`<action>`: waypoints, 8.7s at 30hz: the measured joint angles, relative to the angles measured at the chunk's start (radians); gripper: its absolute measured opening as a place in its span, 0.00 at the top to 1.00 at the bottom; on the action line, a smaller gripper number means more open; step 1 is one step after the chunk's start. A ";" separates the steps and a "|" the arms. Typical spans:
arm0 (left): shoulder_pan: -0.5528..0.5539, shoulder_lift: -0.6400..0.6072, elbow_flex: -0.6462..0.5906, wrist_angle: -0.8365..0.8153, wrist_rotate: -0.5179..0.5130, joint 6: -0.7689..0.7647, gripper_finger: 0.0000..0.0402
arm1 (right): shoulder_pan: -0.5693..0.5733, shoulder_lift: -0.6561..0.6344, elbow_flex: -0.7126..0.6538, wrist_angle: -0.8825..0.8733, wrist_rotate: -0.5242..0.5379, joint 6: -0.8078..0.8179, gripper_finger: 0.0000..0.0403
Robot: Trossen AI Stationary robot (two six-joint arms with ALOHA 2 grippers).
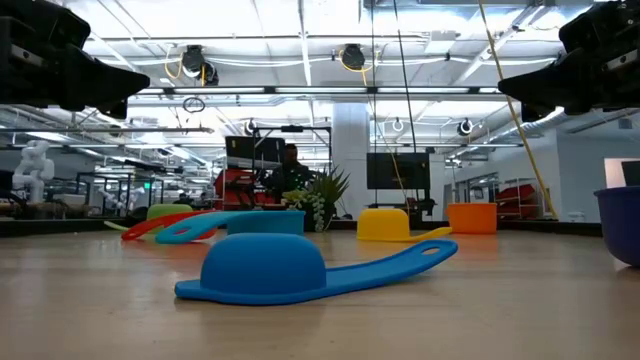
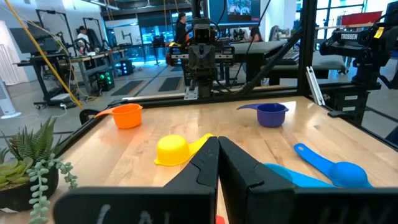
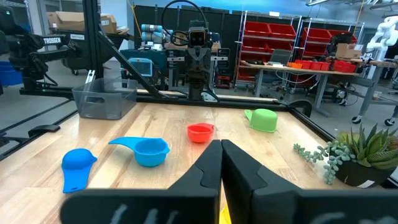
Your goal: Nest measuring cups in basket
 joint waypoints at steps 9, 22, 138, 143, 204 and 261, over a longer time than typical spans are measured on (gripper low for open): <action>0.000 0.000 0.000 0.000 0.000 0.000 0.98 | 0.000 0.000 0.000 0.000 0.000 0.000 1.00; 0.000 0.000 0.000 0.000 0.000 0.000 0.98 | 0.000 0.000 0.000 0.000 0.000 0.000 1.00; 0.000 0.840 0.848 -0.128 -0.041 0.153 0.98 | 0.000 0.000 0.000 0.035 0.140 0.106 1.00; 0.000 0.926 0.867 -0.123 -0.061 0.191 0.98 | 0.000 0.000 0.000 0.036 0.180 0.140 1.00; 0.097 1.021 0.867 -0.226 -0.126 0.133 0.98 | -0.902 1.282 0.757 -0.464 0.337 0.156 1.00; 0.098 1.021 0.867 -0.223 -0.127 0.176 0.98 | -0.844 1.358 0.757 -0.452 0.105 0.288 0.44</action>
